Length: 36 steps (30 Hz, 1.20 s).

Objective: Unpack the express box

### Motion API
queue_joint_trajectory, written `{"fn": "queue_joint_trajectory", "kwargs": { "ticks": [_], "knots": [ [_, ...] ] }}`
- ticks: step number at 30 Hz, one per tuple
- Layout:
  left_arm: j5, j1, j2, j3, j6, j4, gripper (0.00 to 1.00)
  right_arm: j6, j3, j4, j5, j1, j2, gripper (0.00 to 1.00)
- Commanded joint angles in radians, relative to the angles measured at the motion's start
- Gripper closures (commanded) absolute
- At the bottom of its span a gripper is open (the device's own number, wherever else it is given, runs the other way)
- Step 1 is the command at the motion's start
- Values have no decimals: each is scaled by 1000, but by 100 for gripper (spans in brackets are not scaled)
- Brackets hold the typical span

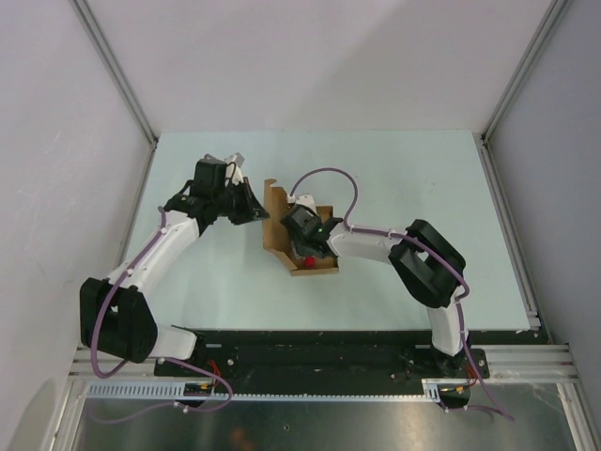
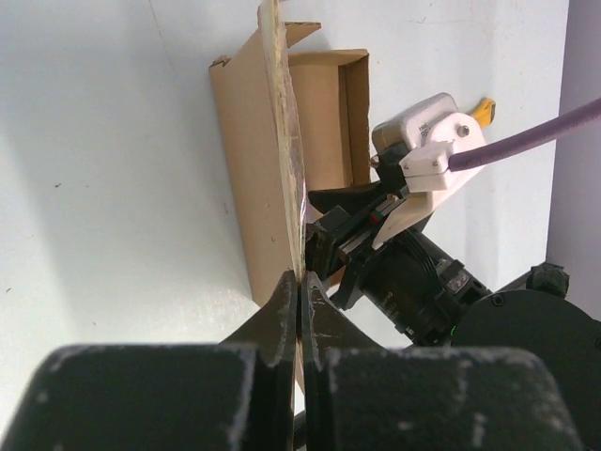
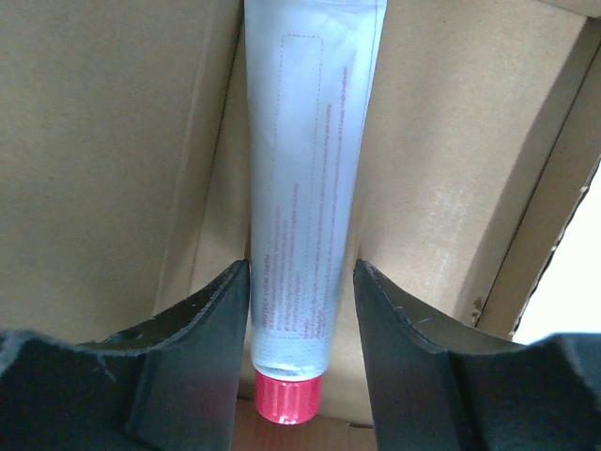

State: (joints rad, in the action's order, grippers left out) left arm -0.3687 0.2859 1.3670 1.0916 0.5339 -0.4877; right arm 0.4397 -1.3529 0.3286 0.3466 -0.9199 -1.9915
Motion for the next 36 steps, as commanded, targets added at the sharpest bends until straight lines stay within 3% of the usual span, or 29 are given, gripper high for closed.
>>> {"fn": "queue_joint_trajectory", "kwargs": {
  "ticks": [1, 6, 23, 29, 36],
  "knots": [
    [-1, -10, 6, -10, -54, -31, 100, -6, -38, 7, 35, 4, -26, 51],
    [-19, -10, 18, -1, -68, -29, 100, 2, -43, 1, 26, 24, 14, 67],
    [59, -54, 40, 36, -120, -37, 100, 22, -55, 101, 3, 208, 301, 68],
    [66, -67, 43, 53, -137, -52, 100, 11, -51, 76, -113, 237, 339, 69],
    [106, -105, 12, 80, -153, -103, 100, 39, -3, 87, -86, 296, 315, 71]
  ]
}}
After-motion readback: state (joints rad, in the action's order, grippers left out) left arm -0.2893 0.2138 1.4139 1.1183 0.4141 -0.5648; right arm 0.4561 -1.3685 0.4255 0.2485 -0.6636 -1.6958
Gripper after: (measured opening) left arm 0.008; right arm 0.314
